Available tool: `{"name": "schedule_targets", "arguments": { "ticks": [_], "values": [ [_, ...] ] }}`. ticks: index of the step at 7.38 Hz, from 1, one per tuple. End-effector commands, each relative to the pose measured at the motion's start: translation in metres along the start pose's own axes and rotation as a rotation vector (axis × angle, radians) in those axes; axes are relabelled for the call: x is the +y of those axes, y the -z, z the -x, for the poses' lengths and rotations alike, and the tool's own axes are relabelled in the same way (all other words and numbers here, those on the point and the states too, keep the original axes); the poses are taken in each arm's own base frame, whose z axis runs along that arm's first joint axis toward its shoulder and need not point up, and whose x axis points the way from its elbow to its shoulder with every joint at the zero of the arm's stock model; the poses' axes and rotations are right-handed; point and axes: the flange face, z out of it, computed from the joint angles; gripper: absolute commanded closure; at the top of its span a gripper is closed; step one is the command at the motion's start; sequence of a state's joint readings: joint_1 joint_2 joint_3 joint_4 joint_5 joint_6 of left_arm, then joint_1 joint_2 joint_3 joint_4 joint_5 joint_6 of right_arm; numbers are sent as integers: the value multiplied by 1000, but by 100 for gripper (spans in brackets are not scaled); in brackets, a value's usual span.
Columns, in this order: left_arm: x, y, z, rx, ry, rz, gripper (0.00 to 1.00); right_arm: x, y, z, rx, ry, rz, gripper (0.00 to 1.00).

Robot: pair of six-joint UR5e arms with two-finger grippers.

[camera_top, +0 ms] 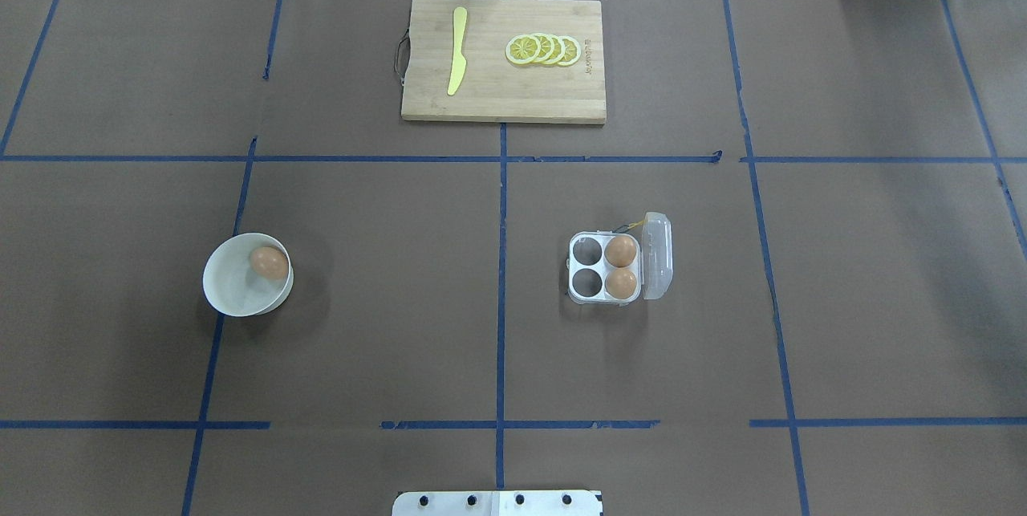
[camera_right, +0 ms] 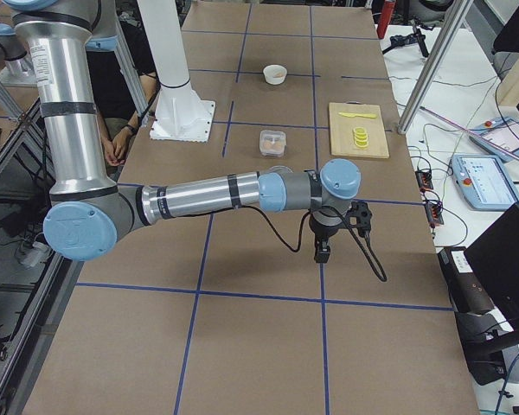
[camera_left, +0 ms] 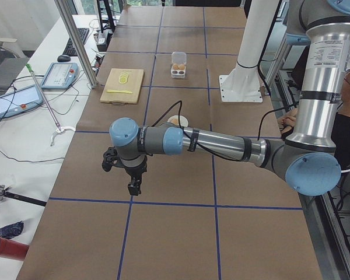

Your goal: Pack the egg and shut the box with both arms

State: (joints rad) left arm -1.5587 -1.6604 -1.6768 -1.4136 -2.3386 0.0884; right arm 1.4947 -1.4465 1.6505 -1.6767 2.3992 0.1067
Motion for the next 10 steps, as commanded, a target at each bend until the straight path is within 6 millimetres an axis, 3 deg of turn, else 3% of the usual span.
{"name": "schedule_targets", "arguments": {
  "ticks": [1, 2, 3, 4, 7, 8, 9, 10],
  "values": [
    [2, 2, -2, 3, -15, -9, 0, -1, -3, 4, 0, 10, 6, 0],
    [-4, 14, -14, -4, -36, -33, 0, -1, -6, 5, 1, 12, 10, 0],
    [-4, 14, -14, -8, -34, -31, 0, -1, -7, 5, 1, 15, 13, 0],
    [-7, 32, -36, 3, -61, -66, 0, -1, -6, 7, -2, 17, 11, 0],
    [-16, 26, -53, -2, -202, -161, 0, -3, -14, 17, 2, 36, 23, 0],
    [7, 9, -37, 1, -216, -182, 0, -5, -15, 21, 1, 40, 25, 0],
    [11, -9, -21, 2, -217, -188, 0, -6, -15, 20, 9, 40, 24, 0],
    [11, -15, -18, 14, -167, -188, 0, -6, -13, 21, 14, 44, 20, 0]
  ]
}}
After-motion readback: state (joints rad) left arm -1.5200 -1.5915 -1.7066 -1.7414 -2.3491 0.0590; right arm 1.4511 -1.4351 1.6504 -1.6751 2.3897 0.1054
